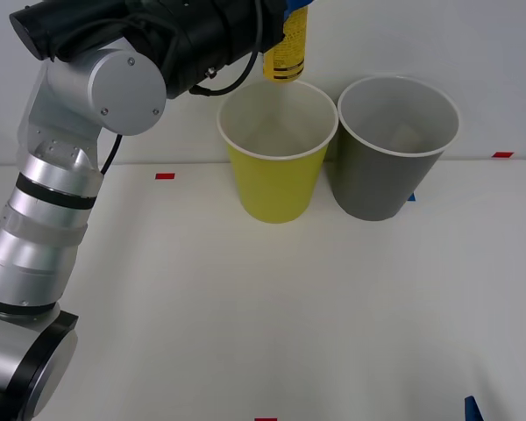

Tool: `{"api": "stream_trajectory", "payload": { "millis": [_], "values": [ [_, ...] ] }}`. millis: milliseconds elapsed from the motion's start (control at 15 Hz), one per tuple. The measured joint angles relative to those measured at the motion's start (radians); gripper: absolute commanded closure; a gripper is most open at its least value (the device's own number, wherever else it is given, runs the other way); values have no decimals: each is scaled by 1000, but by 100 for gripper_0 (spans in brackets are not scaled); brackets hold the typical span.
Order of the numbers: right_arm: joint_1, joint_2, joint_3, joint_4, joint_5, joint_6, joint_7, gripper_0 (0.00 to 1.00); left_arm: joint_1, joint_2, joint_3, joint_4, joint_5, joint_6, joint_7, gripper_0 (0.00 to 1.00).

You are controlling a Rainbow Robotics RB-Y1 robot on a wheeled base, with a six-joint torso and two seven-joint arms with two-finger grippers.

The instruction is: Put cans in the gray bin and PET bottles in the light green bin.

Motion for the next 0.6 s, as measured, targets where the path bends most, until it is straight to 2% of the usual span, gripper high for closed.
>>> {"api": "stream_trajectory", "payload": {
  "millis": [467, 533, 600],
  "values": [
    [0, 0, 0, 0, 0, 0, 0, 0, 0, -23, -6, 18, -31, -5, -31, 99],
    [0, 0, 0, 0, 0, 0, 0, 0, 0, -24, -7, 18, -33, -5, -31, 25],
    [0, 0, 0, 0, 0, 0, 0, 0, 0, -26, -7, 18, -33, -6, -31, 0]
  ]
}}
